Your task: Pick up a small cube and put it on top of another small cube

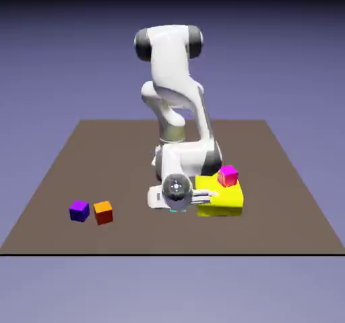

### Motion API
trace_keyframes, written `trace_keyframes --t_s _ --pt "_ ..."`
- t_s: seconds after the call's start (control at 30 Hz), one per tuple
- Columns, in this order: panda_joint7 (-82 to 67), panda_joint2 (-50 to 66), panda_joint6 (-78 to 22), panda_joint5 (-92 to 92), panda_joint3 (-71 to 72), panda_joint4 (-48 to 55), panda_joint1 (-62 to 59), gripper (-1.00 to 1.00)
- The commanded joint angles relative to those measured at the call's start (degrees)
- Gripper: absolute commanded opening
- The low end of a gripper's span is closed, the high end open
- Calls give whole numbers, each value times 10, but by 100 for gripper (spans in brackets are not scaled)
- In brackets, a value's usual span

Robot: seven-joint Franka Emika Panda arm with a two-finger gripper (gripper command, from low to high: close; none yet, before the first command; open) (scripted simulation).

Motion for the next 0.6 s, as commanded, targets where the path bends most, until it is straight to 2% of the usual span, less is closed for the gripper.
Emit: trace_keyframes --t_s 0.0,0.3,0.4,0.53,0.57 --pt "19 -11 -8 24 19 -5 -13 -100" --pt "197 -105 -76 248 160 -120 -112 -100" --pt "210 -107 -80 261 157 -154 -112 -100" --pt "187 -92 2 292 175 -218 -87 -100" --pt "187 -92 2 292 175 -218 -87 100"
